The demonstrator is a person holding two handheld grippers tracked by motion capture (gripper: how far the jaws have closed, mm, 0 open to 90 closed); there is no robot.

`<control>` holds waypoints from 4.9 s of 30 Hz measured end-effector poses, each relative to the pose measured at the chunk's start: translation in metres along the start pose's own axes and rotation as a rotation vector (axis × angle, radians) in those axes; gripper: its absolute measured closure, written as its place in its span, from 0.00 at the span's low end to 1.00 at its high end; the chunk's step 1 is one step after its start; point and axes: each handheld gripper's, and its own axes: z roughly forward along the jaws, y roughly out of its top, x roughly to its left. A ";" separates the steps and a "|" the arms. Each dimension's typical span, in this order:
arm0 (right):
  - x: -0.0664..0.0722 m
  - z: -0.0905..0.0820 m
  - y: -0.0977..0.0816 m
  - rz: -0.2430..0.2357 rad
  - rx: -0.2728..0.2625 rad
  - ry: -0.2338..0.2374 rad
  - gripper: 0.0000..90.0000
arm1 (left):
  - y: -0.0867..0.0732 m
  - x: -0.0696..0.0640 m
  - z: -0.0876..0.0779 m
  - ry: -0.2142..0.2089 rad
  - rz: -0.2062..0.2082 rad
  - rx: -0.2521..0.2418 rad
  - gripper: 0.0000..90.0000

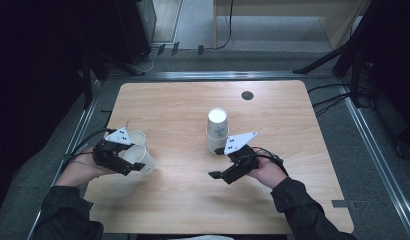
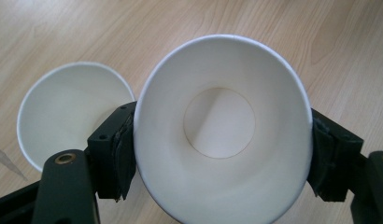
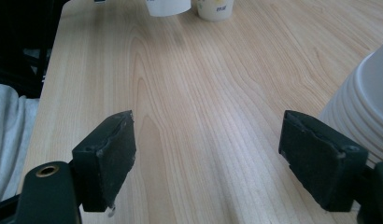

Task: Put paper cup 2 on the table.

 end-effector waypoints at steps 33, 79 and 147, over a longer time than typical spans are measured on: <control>0.001 0.001 0.000 -0.006 0.006 0.000 0.21 | -0.020 0.005 0.025 -0.007 0.011 0.093 0.22; 0.001 0.000 0.001 -0.017 0.009 0.000 0.21 | -0.020 0.007 0.005 -0.095 -0.042 0.038 0.15; 0.006 -0.018 -0.015 0.016 0.005 -0.047 0.21 | 0.096 -0.056 0.038 -0.041 -0.061 -0.143 0.15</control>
